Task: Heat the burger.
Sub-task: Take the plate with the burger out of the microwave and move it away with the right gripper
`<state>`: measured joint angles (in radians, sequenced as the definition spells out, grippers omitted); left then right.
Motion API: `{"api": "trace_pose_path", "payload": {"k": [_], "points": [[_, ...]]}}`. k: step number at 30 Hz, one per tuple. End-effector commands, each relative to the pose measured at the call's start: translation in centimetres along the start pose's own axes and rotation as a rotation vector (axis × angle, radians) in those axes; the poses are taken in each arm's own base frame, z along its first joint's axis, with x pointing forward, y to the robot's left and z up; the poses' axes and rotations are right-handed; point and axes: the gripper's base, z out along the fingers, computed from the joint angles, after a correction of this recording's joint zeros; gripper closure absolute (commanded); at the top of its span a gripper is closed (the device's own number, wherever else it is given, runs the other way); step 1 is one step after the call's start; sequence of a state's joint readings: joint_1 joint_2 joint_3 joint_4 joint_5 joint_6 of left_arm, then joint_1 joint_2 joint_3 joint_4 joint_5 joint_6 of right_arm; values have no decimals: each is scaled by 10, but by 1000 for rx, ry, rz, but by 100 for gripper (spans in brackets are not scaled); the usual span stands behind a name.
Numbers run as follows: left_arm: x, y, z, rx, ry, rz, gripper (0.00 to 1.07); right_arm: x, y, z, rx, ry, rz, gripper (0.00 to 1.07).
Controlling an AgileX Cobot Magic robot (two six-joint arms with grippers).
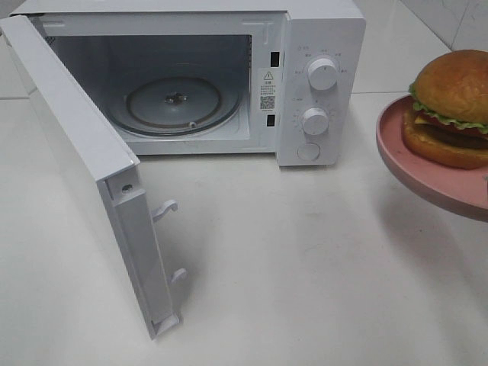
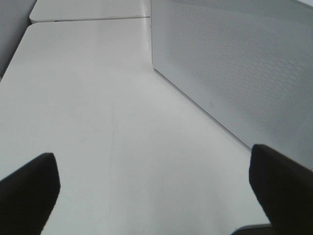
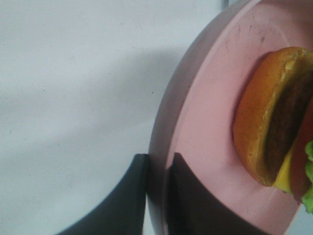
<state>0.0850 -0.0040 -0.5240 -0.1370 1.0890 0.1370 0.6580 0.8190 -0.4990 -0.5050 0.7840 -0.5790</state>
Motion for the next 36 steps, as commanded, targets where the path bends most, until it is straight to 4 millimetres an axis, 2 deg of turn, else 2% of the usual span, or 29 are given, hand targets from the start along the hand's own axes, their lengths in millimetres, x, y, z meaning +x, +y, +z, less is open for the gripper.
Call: {"api": "trace_pose_path", "payload": {"k": [1,6,8,11,13,15,16,24,36], "points": [[0,0,0,7,-16,-7,9,4,-9,-4,88,25,56,107],[0,0,0,7,-16,-7,9,6,-11,0,100,81,191,107],[0,0,0,7,-16,-7,9,3,-13,11,94,146,282,107],[0,0,0,7,-16,-7,9,2,-14,15,92,166,309,107],[0,0,0,7,-16,-7,9,-2,-15,29,94,235,425,107],[0,0,0,7,-16,-7,9,-2,-15,32,92,258,445,107],[0,0,0,7,-16,-7,9,-3,-14,40,91,316,492,107],[0,0,0,7,-16,-7,9,-9,-17,62,116,490,623,107],[0,0,0,7,-16,-7,9,-26,-35,74,162,595,745,107]]}}
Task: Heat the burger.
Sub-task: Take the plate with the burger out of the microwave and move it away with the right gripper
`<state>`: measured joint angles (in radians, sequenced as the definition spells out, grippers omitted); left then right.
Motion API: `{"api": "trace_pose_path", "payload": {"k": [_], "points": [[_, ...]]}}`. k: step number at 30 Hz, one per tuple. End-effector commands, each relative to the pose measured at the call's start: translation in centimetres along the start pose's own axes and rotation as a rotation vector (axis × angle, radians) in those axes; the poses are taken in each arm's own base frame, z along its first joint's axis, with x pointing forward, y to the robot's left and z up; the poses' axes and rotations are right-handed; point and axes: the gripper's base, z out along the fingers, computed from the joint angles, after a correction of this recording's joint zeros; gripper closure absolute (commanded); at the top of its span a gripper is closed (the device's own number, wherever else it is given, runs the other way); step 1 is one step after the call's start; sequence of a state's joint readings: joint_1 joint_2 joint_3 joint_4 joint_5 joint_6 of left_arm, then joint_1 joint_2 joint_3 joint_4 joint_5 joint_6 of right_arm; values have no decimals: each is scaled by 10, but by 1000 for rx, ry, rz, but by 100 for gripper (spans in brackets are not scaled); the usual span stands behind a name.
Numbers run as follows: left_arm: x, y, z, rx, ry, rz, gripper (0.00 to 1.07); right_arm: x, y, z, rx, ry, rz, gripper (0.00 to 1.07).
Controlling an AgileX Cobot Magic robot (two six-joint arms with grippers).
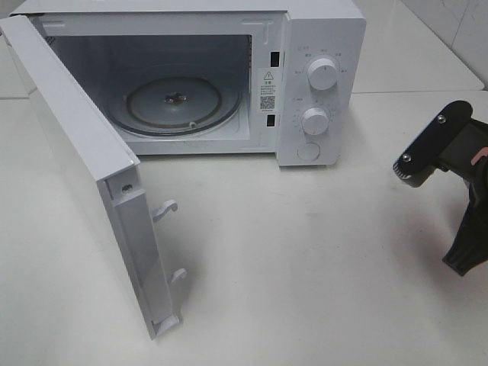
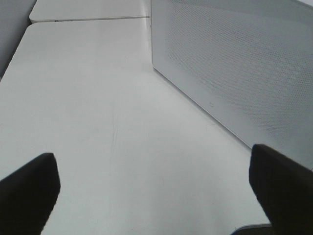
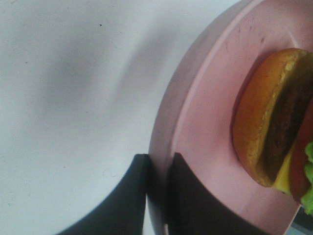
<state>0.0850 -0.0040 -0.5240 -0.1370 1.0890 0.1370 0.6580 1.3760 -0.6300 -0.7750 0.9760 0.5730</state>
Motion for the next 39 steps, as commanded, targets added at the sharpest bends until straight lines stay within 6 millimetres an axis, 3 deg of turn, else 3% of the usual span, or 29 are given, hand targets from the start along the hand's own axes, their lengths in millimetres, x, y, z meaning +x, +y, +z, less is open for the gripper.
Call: {"api": "trace_pose_path", "payload": {"k": [1,16,39], "points": [[0,0,0,7,-16,-7,9,-5,-10,-2,94,17,8,107],[0,0,0,7,-16,-7,9,-19,-8,5,155,135,250,107],[0,0,0,7,-16,-7,9,-28,16,40,157,183,289,105]]}}
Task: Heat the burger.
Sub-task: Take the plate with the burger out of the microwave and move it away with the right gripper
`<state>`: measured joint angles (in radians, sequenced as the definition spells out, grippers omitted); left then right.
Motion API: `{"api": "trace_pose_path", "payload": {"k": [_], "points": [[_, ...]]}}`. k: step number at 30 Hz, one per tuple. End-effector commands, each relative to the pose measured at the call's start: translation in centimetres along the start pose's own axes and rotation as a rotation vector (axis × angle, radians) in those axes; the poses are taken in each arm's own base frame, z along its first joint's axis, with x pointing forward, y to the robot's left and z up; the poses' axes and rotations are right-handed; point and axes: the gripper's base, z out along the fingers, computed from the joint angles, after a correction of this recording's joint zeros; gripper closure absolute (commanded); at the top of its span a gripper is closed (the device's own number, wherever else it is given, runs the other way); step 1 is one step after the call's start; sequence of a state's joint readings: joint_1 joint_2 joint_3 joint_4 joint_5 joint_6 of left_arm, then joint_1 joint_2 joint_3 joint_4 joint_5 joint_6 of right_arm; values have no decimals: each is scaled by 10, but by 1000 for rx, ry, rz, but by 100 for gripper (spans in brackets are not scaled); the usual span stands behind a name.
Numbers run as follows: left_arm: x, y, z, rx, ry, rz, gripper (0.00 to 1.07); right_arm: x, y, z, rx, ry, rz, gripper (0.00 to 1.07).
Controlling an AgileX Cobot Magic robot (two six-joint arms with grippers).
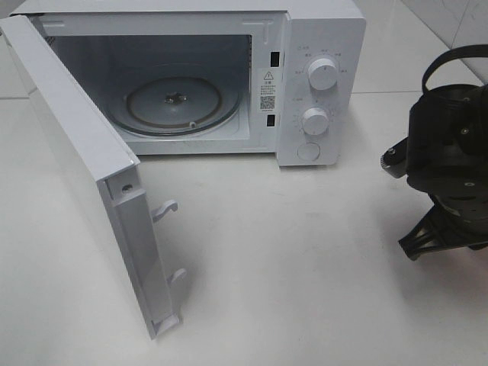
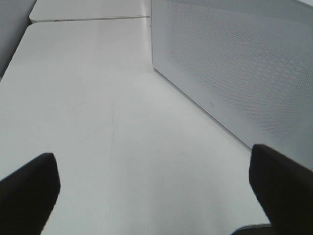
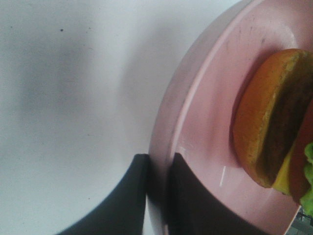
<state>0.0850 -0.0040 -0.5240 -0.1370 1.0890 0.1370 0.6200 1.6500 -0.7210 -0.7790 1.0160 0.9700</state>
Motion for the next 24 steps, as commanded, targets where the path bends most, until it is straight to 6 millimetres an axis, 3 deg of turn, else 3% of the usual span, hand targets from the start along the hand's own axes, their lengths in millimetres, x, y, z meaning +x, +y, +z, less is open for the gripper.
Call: {"api": "trace_pose_path", "payload": {"k": [1,12,24], "points": [[0,0,0,7,-16,-7,9,2,-1,8,70,-9,-28,105],[0,0,0,7,-16,-7,9,25,10,31,53,32,-40,105],[0,0,0,7,-16,-7,9,37,13,41,33,20,-23,105]]}}
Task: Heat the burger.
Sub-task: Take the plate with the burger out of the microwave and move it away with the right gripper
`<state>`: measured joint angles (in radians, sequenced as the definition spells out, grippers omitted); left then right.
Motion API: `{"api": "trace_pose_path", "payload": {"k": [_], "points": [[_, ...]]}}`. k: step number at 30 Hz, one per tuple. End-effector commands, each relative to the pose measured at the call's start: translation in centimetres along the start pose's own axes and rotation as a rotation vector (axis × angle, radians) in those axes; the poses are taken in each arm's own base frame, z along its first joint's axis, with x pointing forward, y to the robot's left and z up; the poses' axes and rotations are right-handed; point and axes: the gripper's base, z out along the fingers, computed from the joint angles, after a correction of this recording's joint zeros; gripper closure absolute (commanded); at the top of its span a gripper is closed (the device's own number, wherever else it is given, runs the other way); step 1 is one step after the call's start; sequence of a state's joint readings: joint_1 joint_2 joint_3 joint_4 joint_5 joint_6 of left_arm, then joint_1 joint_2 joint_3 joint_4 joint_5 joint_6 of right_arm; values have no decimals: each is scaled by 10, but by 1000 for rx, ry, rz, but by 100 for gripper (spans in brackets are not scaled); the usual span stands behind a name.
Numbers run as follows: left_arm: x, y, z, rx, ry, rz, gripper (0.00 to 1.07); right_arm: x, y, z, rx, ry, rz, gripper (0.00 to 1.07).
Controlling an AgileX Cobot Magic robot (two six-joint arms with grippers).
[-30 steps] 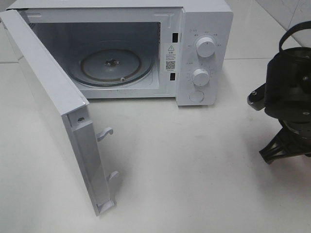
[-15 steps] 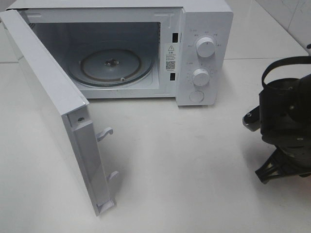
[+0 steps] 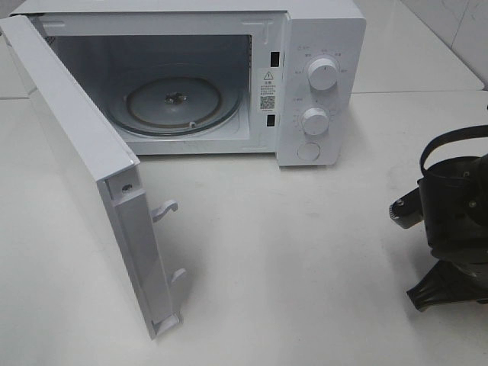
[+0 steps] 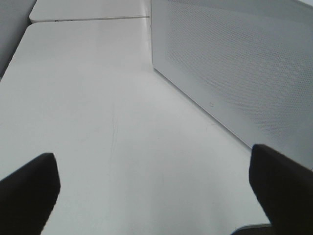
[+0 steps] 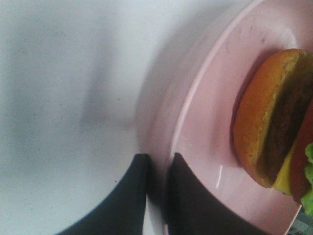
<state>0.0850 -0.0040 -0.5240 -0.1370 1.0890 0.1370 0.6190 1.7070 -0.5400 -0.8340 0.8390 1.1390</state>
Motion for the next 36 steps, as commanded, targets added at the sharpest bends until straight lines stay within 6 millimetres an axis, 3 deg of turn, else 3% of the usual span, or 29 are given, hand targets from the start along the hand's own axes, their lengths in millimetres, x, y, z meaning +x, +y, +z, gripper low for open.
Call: {"api": "trace_pose_path", "payload": {"k": [1,20,25,32,36], "points": [[0,0,0,7,-16,-7,9,4,-5,5,62,-11,-15,104],[0,0,0,7,-16,-7,9,5,9,24,89,-2,-43,100],[0,0,0,7,-16,-7,9,4,9,24,91,-9,-49,91],[0,0,0,7,-16,-7,9,4,7,22,92,-9,-64,67],[0,0,0,7,-16,-7,9,4,5,17,80,-20,-60,63]]}}
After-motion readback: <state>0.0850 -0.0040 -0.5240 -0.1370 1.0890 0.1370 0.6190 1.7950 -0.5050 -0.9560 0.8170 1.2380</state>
